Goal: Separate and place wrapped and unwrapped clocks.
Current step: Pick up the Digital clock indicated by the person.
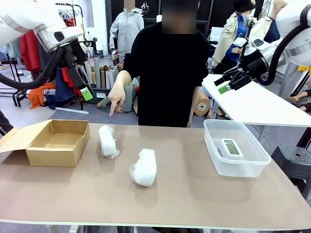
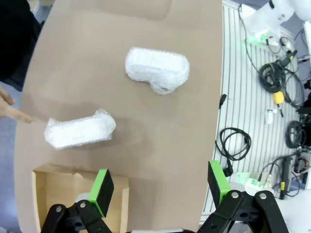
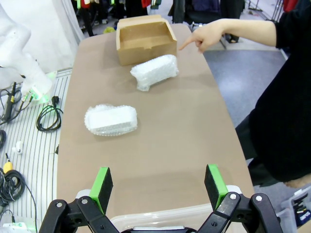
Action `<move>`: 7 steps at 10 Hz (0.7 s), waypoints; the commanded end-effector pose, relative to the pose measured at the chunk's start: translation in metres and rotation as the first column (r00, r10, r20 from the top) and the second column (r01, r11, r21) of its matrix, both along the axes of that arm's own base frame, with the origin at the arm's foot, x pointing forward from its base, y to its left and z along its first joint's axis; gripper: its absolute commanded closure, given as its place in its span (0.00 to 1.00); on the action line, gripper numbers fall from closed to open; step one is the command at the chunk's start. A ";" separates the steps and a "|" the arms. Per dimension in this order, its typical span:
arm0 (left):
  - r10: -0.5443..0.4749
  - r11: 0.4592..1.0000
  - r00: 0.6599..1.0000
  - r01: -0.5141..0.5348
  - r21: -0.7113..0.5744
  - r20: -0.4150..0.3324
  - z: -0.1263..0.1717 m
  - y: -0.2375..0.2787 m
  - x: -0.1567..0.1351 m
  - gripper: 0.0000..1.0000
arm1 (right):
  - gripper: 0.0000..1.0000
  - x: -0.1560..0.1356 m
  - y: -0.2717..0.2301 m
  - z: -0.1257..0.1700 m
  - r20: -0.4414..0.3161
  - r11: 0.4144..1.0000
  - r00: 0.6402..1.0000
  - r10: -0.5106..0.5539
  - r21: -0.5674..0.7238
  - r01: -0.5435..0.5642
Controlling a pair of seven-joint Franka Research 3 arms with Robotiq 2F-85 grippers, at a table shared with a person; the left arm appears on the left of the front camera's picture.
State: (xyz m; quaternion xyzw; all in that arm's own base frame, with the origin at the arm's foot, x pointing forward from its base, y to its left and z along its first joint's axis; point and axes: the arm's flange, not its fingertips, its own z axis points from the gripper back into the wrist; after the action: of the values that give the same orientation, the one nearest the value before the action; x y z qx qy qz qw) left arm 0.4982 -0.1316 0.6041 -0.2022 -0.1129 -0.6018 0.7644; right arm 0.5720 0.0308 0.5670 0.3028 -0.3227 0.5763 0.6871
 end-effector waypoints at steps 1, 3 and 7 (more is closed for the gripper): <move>0.006 1.000 1.000 -0.006 -0.001 -0.002 -0.001 0.000 0.000 0.00 | 0.00 0.000 0.000 0.001 0.002 1.000 1.000 0.000 0.001 0.000; 0.006 1.000 1.000 -0.006 -0.001 -0.002 -0.001 0.000 0.000 0.00 | 0.00 0.000 0.000 0.001 0.002 1.000 1.000 0.000 0.001 0.000; 0.457 0.876 0.876 -0.414 0.247 -0.156 -0.012 -0.038 0.018 0.00 | 0.00 0.000 0.000 0.001 0.002 1.000 1.000 0.000 0.001 0.000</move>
State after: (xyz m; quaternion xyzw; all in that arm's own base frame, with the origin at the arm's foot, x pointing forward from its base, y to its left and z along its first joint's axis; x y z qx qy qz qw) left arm 0.5068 -0.1473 0.5895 -0.1742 -0.0589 -0.4908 0.8517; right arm 0.5721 0.0308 0.5670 0.3028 -0.3227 0.5763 0.6871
